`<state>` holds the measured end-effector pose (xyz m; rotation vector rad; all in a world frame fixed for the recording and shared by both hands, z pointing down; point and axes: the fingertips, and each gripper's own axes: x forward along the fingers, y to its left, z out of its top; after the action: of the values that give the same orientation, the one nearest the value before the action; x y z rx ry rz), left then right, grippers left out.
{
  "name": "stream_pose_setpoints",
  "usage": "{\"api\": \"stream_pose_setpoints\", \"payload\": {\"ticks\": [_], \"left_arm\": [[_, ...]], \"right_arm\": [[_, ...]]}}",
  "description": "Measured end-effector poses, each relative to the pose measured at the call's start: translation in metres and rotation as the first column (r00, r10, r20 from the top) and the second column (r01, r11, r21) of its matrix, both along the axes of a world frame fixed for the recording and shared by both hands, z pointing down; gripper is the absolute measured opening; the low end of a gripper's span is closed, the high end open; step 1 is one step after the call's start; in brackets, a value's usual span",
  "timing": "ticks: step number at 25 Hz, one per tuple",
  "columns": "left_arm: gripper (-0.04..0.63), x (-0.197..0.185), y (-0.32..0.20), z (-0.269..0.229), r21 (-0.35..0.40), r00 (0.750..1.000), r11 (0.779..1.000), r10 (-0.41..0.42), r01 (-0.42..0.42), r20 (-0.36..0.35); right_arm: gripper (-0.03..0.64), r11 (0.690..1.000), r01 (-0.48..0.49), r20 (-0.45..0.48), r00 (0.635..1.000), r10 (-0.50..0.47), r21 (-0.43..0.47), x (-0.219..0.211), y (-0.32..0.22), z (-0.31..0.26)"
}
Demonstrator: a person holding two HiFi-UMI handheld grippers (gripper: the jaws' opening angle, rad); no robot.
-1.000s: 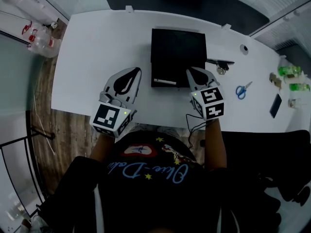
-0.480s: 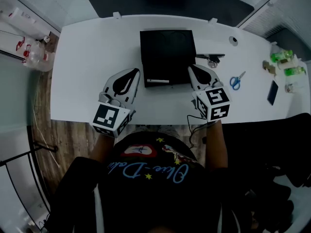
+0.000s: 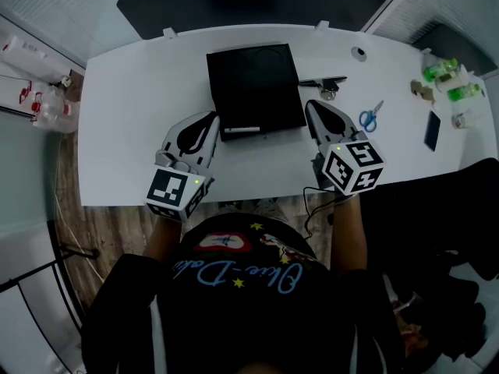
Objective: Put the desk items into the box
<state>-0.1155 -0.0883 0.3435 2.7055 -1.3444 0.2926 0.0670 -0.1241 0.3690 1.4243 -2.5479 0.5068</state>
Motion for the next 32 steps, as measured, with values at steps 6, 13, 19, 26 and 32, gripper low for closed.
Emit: {"api": "stream_pose_setpoints", "payload": {"ticks": [6,13,19,26,32], "left_arm": [[0.009,0.013,-0.003,-0.003,0.005,1.0,1.0,0.02,-0.02,0.012],[0.009,0.037,-0.005,0.0,0.004,0.999,0.999,0.052,-0.052,0.007],[0.009,0.056,-0.011,-0.004,0.005,0.999,0.999,0.051,-0.051,0.007],[0.009,0.08,-0.014,-0.002,-0.005,0.999,0.999,0.04,-0.04,-0.016],[0.009,0.102,-0.015,0.004,0.0,0.999,1.0,0.03,-0.03,0.032]], "right_arm": [[0.009,0.998,-0.07,0.086,0.994,0.07,-0.007,0.024,0.003,-0.003],[0.009,0.993,-0.115,0.12,0.986,0.114,-0.004,0.053,0.002,-0.004],[0.009,0.991,-0.133,0.141,0.981,0.133,-0.007,0.076,-0.002,-0.002],[0.011,0.989,-0.145,0.205,0.968,0.144,-0.01,0.103,-0.01,0.003],[0.011,0.988,-0.157,0.284,0.946,0.154,-0.014,0.127,-0.014,0.006]]}}
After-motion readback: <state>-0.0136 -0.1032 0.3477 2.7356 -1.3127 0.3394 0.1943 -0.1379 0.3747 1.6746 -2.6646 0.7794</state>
